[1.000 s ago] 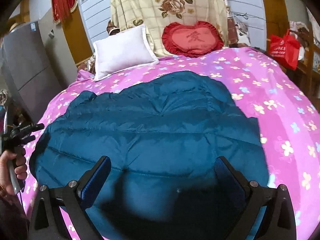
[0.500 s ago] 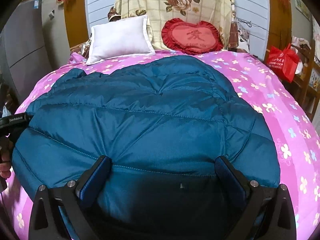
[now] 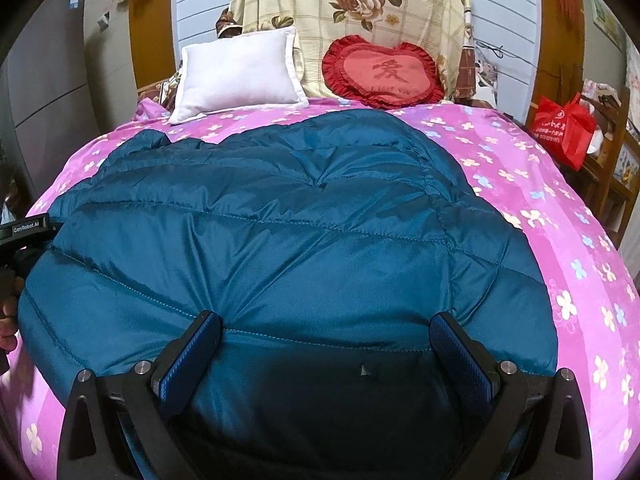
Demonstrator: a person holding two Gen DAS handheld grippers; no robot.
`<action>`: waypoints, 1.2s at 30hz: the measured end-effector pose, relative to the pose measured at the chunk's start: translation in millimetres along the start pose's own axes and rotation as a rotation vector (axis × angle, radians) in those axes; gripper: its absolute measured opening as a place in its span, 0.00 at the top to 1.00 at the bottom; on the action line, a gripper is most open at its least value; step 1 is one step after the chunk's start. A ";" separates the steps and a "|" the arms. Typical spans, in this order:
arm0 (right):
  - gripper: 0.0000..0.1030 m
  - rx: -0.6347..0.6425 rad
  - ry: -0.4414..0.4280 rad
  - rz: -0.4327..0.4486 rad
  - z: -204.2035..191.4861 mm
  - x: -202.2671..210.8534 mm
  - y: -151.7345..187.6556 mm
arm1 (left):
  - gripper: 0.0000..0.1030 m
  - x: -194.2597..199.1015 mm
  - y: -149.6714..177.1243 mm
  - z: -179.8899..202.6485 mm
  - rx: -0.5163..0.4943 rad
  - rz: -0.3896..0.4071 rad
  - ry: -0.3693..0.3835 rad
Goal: Fold large clothes
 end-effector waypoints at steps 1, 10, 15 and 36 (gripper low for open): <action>0.00 0.002 0.000 0.001 0.1 0.3 0.1 | 0.01 -0.2 0.0 0.0 0.001 0.000 0.001; 0.00 0.022 0.000 0.010 0.2 2.3 1.4 | 0.01 -0.3 -0.4 0.7 0.000 -0.005 0.003; 0.00 0.038 -0.007 0.010 -0.4 2.7 2.9 | 0.01 26.4 -26.0 -25.8 0.097 0.067 0.086; 0.00 0.038 -0.001 0.019 0.3 1.9 3.6 | 0.20 -39.8 -42.7 -1.9 -0.006 -0.112 0.538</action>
Point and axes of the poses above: each gripper's, at about its wrist camera, not at the fingertips, and x roughly against the way its jaws point, z to its right, y to its underside, the point moved 9 cm from there along -x, roughly the way its jaws point, and after that the axes turned 15 degrees about y, right-handed, at the moved point
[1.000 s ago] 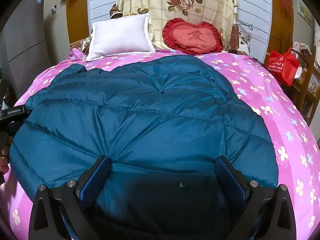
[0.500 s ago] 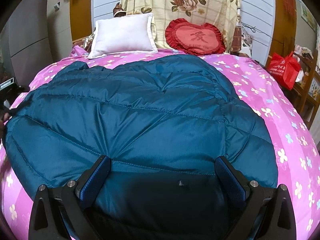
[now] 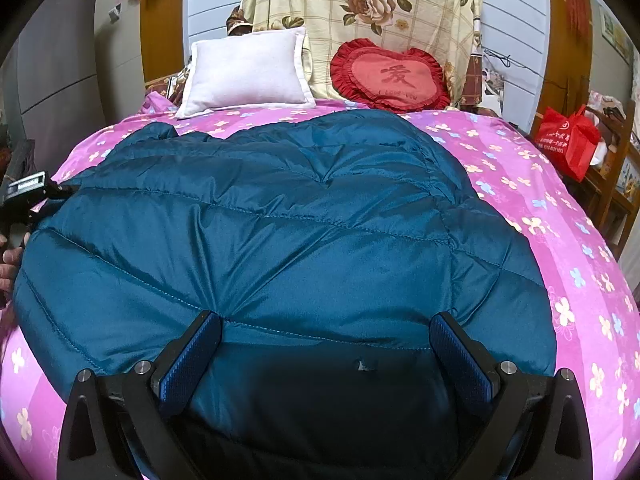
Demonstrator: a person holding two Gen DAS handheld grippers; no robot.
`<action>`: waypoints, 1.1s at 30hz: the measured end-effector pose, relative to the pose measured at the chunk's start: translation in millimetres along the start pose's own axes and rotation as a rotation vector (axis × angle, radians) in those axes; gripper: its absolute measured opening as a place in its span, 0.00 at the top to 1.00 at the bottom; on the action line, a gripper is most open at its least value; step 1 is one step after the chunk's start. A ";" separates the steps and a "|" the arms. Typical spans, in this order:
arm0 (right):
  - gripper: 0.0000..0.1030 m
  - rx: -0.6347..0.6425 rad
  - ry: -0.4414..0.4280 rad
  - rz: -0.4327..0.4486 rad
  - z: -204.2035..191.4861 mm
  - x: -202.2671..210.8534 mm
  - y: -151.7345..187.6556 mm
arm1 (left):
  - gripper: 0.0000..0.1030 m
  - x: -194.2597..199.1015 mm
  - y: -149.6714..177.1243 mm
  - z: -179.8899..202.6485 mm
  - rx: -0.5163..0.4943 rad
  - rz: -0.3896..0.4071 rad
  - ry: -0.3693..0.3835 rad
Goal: Fold large clothes
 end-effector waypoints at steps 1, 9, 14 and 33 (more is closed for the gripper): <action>0.00 0.000 -0.001 0.000 0.0 0.0 0.1 | 0.28 -0.3 -0.8 -1.7 0.016 0.007 0.033; 0.00 -0.001 -0.008 -0.012 -2.2 0.5 0.3 | 0.73 6.3 -1.5 15.4 -0.079 0.056 0.071; 0.00 -0.057 0.004 0.057 34.9 21.9 -26.8 | 0.75 4.4 -2.2 18.5 -0.128 0.075 -0.009; 0.00 -0.155 -0.099 -0.079 140.1 -66.2 -19.4 | 0.65 -3.9 -0.5 14.5 -0.172 0.076 -0.122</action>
Point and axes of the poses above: each gripper's, at about its wrist camera, not at the fingertips, and x roughly against the way its jaws point, z to its right, y to its underside, the point moved 9 cm from there along -x, roughly the way its jaws point, and after that the axes turned 15 degrees about y, right-handed, at the moved point
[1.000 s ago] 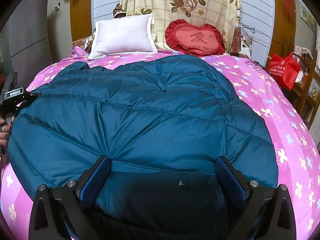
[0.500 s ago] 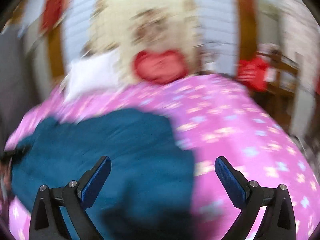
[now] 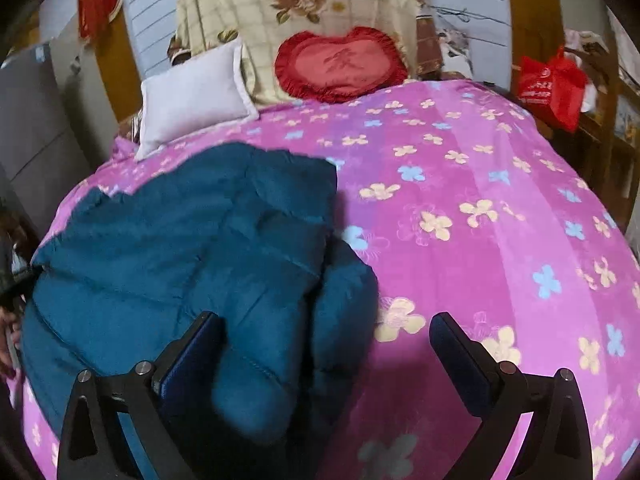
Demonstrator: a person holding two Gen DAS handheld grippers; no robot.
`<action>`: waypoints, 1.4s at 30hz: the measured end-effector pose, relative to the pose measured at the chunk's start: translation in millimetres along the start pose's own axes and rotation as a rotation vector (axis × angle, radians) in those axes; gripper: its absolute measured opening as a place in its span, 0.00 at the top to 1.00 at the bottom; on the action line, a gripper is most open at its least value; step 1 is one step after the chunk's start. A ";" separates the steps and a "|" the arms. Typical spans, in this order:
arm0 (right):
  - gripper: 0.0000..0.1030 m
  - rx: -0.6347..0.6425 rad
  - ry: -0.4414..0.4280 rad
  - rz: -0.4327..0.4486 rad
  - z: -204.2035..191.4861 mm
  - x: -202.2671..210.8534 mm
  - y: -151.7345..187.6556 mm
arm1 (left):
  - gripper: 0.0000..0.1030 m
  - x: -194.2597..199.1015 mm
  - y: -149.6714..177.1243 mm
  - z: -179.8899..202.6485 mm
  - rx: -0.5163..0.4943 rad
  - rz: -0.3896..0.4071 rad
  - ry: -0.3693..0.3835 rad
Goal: Fold large clothes
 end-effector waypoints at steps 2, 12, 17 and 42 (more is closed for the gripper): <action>0.00 -0.064 -0.052 -0.031 7.6 -10.8 5.6 | 0.63 -1.0 0.1 -0.4 0.000 0.000 -0.007; 0.01 -0.157 -0.342 -0.100 -13.7 -25.9 15.1 | 0.52 -5.1 1.0 -5.0 0.008 -0.011 -0.046; 0.41 -0.124 -0.369 -0.066 -21.8 -16.8 14.7 | 0.57 -4.3 1.1 -3.0 -0.002 -0.009 -0.058; 0.76 0.084 -0.079 0.412 -24.8 190.4 -24.6 | 0.86 138.9 -13.1 95.2 -0.083 0.202 0.010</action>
Point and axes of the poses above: each gripper's, at about its wrist camera, not at the fingertips, and x roughly against the way its jaws point, z to its right, y to its underside, the point moved 9 cm from there along -x, roughly the way its jaws point, and after that the axes turned 15 degrees about y, right-handed, at the moved point
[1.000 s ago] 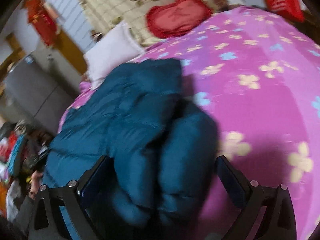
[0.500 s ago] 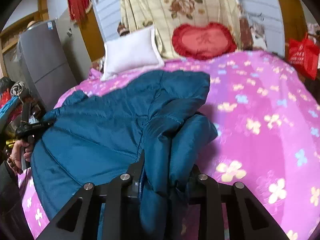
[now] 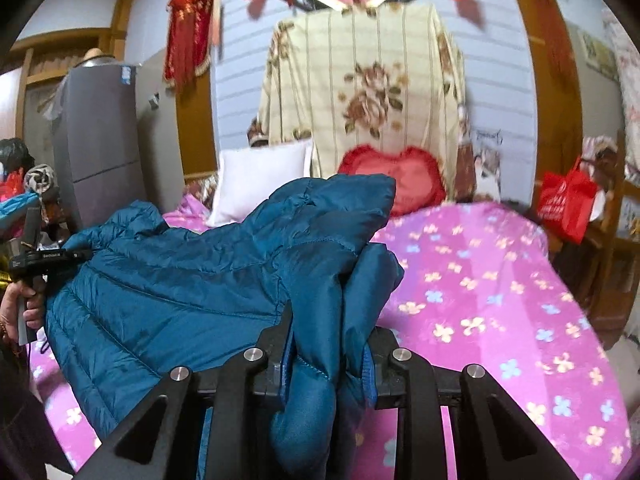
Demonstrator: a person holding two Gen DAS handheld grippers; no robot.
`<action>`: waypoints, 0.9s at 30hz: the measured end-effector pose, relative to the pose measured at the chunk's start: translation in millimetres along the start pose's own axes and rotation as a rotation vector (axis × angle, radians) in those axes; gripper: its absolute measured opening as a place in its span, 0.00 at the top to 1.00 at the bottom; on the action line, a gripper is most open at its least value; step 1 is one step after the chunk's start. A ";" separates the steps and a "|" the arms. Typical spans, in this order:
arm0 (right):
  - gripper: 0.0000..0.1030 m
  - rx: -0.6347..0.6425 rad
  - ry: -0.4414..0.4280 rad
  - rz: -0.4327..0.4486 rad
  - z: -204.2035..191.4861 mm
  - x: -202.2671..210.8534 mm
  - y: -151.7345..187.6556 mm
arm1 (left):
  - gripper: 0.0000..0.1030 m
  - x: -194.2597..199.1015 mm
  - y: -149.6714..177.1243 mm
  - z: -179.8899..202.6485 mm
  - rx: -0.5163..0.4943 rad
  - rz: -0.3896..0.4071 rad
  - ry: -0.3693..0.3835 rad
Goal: Fold large clothes
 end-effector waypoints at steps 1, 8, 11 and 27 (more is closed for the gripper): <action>0.76 0.003 0.003 0.014 -0.8 11.5 -0.2 | 0.86 9.6 2.2 4.7 -0.005 0.009 0.005; 0.76 0.016 -0.018 -0.044 -2.2 19.3 36.9 | 0.86 11.0 38.7 -0.8 -0.017 -0.056 -0.006; 0.73 -0.028 -0.029 -0.166 8.0 -14.2 70.0 | 0.83 -23.6 74.2 -17.7 -0.025 -0.201 -0.091; 0.29 -0.304 -0.037 -0.165 23.4 -8.7 39.5 | 0.46 -1.8 47.6 -31.4 0.089 -0.041 -0.149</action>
Point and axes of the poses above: each gripper's, at about its wrist camera, not at the fingertips, and x roughly against the way its jaws point, z to its right, y to its underside, the point moved 9 cm from there along -x, roughly the way its jaws point, and after that the axes turned 15 degrees about y, right-handed, at the moved point
